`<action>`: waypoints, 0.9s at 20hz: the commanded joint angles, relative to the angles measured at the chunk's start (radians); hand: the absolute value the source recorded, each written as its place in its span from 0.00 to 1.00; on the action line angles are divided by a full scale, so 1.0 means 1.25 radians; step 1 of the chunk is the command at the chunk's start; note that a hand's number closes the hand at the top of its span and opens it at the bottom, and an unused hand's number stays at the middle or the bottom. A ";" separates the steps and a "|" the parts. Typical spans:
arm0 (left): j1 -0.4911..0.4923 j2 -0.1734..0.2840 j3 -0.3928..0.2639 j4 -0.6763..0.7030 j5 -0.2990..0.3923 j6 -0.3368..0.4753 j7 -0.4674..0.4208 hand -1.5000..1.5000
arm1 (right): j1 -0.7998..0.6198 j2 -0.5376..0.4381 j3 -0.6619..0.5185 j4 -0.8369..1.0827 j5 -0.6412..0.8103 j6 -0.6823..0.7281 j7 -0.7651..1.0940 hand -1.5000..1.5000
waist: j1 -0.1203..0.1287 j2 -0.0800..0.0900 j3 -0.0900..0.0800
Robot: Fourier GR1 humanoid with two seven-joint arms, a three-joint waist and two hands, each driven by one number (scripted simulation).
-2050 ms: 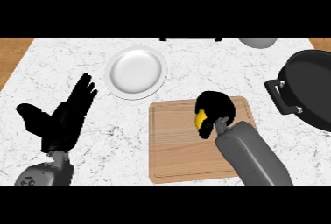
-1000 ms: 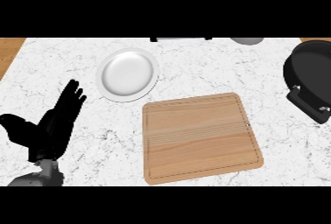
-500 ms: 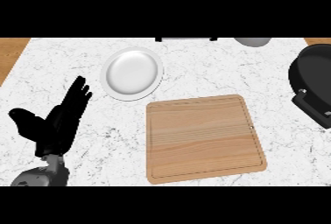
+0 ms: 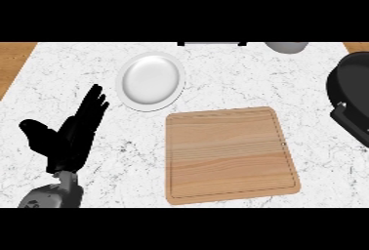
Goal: Pick the lemon from the cutting board and place it in the pot
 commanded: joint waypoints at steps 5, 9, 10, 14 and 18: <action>0.026 -0.008 0.000 0.049 -0.010 -0.023 -0.069 0.50 | -0.130 0.044 0.114 -0.040 -0.002 0.001 0.188 1.00 | 0.010 0.003 0.000; -0.027 -0.015 -0.014 0.001 -0.018 0.002 0.027 0.50 | -0.240 0.060 0.209 0.051 0.056 -0.045 0.206 1.00 | 0.022 0.005 0.001; -0.017 -0.015 -0.005 0.046 -0.016 -0.012 -0.031 0.50 | -0.278 0.059 0.234 0.051 0.064 -0.037 0.236 1.00 | 0.022 0.006 0.000; -0.015 -0.008 0.002 -0.012 0.005 -0.018 0.024 0.50 | -0.332 0.097 0.275 0.174 0.119 -0.077 0.164 1.00 | 0.023 0.006 0.001; -0.003 -0.014 -0.010 0.000 -0.012 -0.019 -0.007 0.50 | -0.382 0.166 0.369 0.192 0.212 -0.145 0.153 1.00 | 0.033 0.008 0.001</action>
